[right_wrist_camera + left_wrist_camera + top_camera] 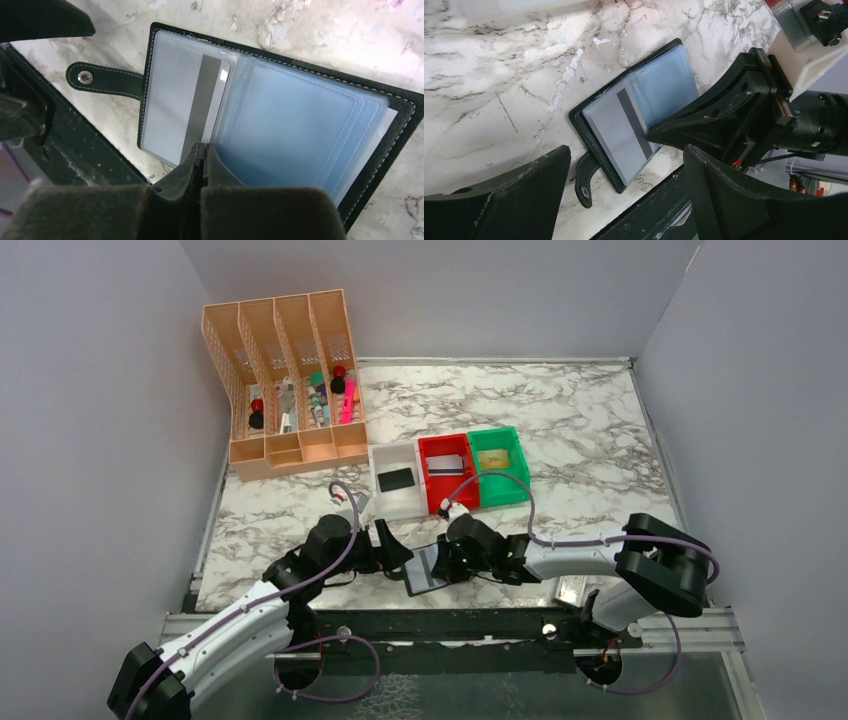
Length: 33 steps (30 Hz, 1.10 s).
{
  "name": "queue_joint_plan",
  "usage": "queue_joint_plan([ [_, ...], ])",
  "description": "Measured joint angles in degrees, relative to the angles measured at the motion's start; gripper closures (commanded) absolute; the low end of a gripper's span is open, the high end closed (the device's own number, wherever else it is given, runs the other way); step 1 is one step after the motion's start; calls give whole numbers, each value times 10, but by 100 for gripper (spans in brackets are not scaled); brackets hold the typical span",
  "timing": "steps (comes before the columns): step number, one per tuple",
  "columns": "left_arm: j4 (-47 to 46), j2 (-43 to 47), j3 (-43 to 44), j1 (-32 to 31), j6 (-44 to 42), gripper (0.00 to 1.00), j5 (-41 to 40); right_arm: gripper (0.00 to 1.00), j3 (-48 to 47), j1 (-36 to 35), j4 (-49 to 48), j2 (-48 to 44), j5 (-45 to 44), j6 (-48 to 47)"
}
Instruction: Take the credit cards out of the card holder
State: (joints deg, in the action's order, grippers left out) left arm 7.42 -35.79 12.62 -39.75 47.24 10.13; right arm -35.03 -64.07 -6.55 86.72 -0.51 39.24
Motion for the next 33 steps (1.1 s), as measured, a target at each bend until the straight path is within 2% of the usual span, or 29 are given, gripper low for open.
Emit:
queue_joint_plan([
  [10, -6, -27, 3, -4, -23, 21, 39, 98, 40, -1, -17, -79, 3, 31],
  [14, -11, -50, 22, -28, -26, 24, 38, 78, 61, -1, -23, -108, -18, 50],
  [19, -19, -68, 31, -82, -23, 25, 13, 72, 72, -1, -22, -109, -37, 71],
  [27, -21, -121, 31, -155, -6, 33, -47, 71, 72, -1, -29, -85, -38, 82],
  [33, -21, -159, 31, -174, 7, 36, -83, 71, 71, -1, -46, -60, -30, 85],
])
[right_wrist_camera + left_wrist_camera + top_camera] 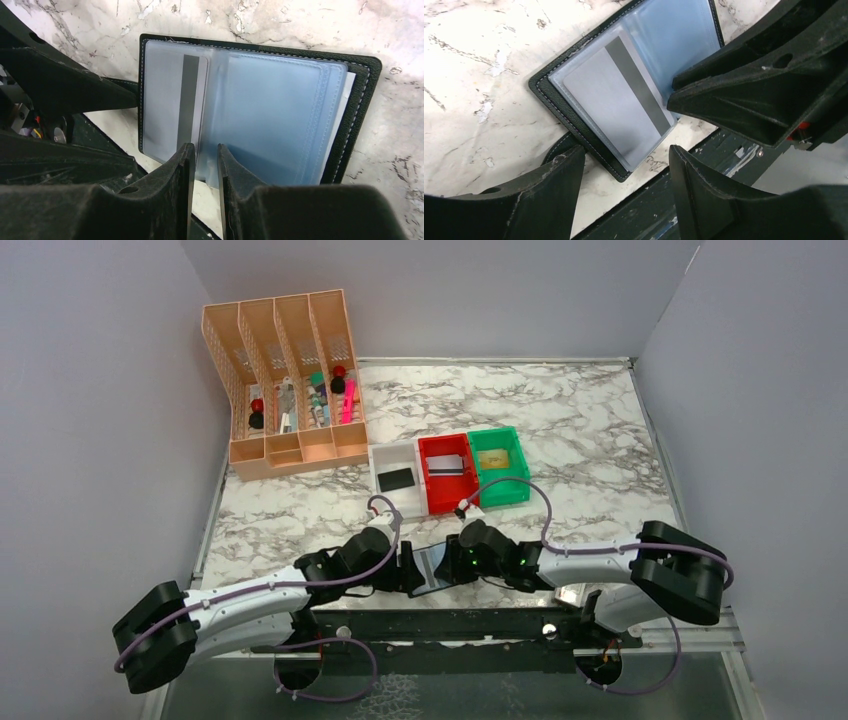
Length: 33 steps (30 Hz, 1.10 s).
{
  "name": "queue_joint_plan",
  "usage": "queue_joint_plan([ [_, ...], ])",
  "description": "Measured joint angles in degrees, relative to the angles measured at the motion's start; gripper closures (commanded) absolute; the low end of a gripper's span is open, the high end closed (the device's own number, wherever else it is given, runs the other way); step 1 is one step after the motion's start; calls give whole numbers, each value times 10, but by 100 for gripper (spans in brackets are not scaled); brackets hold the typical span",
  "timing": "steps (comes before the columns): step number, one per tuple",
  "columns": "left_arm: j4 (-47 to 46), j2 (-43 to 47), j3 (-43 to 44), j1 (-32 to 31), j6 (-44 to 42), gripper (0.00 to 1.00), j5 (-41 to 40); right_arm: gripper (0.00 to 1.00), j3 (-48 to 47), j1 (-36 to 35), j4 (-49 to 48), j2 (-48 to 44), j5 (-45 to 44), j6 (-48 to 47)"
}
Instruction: Take the credit cards out of the card holder
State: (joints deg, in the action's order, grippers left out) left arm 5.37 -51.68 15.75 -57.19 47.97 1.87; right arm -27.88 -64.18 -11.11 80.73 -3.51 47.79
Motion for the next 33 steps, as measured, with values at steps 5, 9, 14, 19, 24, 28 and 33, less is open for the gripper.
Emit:
queue_joint_plan([
  [5, -4, -3, 0, -3, 6, 48, -13, 71, 0, 0, -20, 12, 7, 2],
  [9, -10, 0, -1, -3, 8, 54, -20, 71, 0, 1, -36, 22, 19, 4],
  [14, -21, -2, -1, -5, 9, 56, -24, 71, -1, 5, -52, 33, 32, 16],
  [19, -40, -18, -1, -8, 7, 59, -25, 71, -1, 11, -66, 42, 43, 28],
  [24, -51, -43, -1, -11, 7, 61, -28, 71, -1, 16, -69, 44, 46, 38],
  [28, -60, -48, -1, -12, 8, 59, -30, 71, -1, 17, -64, 38, 45, 38],
  [33, -59, -46, 0, -14, 6, 55, -40, 71, -2, 17, -50, 21, 46, 31],
])
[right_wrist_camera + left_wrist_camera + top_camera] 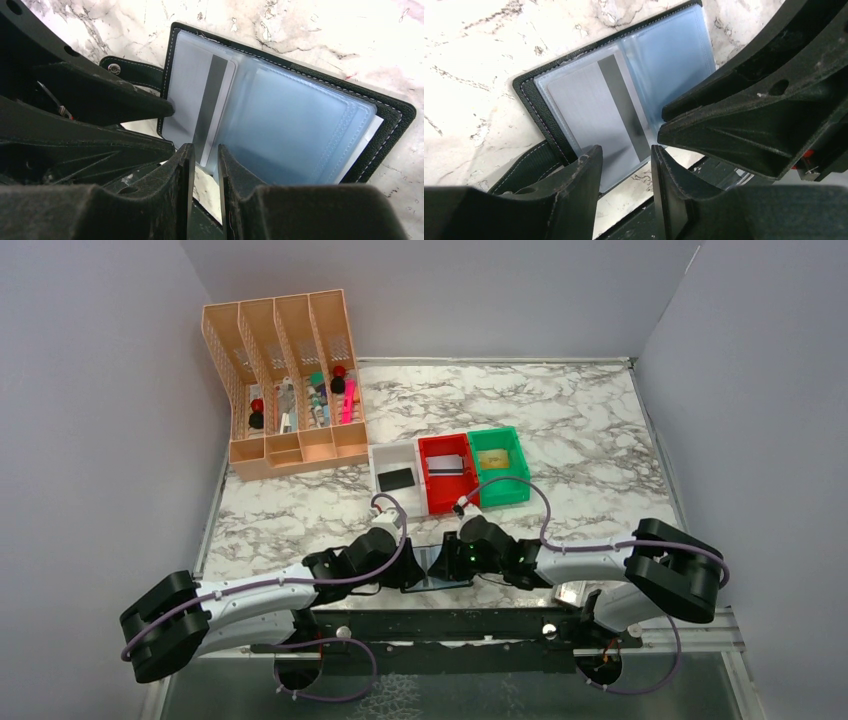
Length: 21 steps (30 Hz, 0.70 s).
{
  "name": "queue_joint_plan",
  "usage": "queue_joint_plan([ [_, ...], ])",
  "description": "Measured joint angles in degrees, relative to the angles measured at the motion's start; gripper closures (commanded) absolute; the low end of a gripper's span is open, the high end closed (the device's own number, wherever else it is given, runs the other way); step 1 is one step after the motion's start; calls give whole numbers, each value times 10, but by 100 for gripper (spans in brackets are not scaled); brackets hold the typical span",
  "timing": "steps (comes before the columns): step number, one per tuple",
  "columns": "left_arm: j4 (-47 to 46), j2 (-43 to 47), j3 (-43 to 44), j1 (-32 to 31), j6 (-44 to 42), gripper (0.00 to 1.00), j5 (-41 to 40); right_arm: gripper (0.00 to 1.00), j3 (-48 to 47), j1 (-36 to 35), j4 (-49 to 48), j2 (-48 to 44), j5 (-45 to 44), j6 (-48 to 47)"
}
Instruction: Take the credit cards out of the card holder
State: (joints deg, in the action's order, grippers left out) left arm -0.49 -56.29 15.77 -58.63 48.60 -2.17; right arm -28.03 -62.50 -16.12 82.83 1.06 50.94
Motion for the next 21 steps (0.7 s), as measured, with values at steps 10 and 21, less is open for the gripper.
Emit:
queue_joint_plan([
  [10, 35, -19, 29, 0, -17, 54, -39, 71, -15, 0, 5, 5, 2, -11],
  [21, -6, -38, 21, 0, -13, 60, -39, 72, -28, 2, -10, 52, 7, -1],
])
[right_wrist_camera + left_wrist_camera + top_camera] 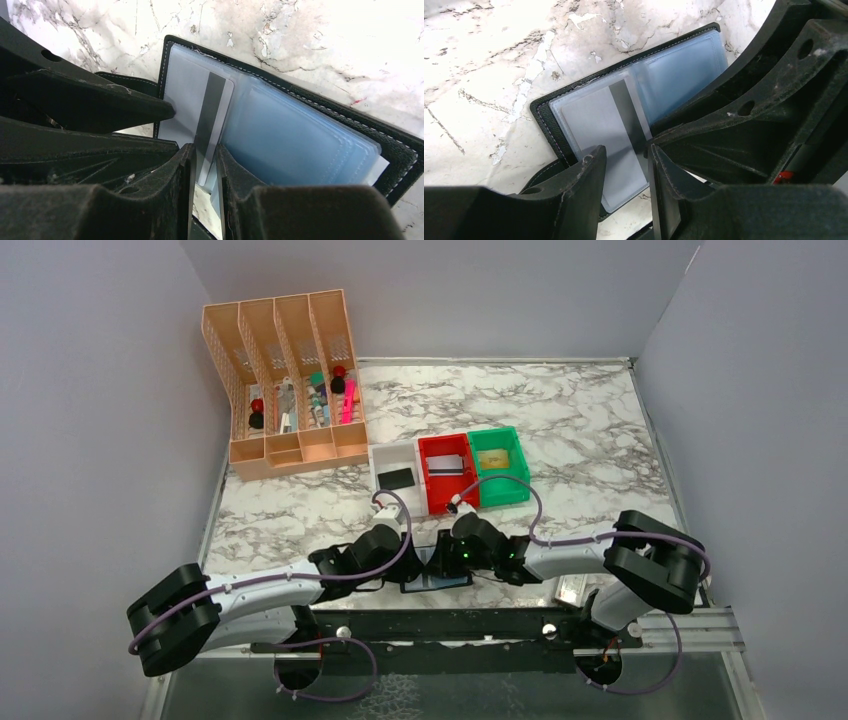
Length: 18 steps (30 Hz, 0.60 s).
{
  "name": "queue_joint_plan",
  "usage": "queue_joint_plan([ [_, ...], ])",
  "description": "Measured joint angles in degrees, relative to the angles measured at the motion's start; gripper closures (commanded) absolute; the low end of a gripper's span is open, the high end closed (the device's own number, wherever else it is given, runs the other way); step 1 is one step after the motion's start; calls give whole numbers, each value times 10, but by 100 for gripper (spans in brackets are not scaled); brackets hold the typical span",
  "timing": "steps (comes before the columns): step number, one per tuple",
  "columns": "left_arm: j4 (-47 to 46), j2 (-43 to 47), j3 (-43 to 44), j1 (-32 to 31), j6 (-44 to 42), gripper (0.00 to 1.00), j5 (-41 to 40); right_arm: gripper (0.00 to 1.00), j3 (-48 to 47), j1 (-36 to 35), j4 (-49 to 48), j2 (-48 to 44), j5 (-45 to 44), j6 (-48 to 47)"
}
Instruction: Take the credit cards out of the card holder
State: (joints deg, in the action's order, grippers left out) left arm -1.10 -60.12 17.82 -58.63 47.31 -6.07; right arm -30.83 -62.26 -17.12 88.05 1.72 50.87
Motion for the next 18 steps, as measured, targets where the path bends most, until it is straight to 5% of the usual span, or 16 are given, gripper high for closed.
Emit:
queue_joint_plan([
  [5, -17, 2, -9, 0, 3, 61, 1, 79, 9, 5, -22, 5, 8, 17],
  [10, -30, 2, -16, 0, 7, 62, 4, 99, 13, 10, -60, 27, 21, 41],
  [18, 6, 31, -15, 0, 3, 55, 1, 99, 24, 15, -87, 35, 28, 66],
])
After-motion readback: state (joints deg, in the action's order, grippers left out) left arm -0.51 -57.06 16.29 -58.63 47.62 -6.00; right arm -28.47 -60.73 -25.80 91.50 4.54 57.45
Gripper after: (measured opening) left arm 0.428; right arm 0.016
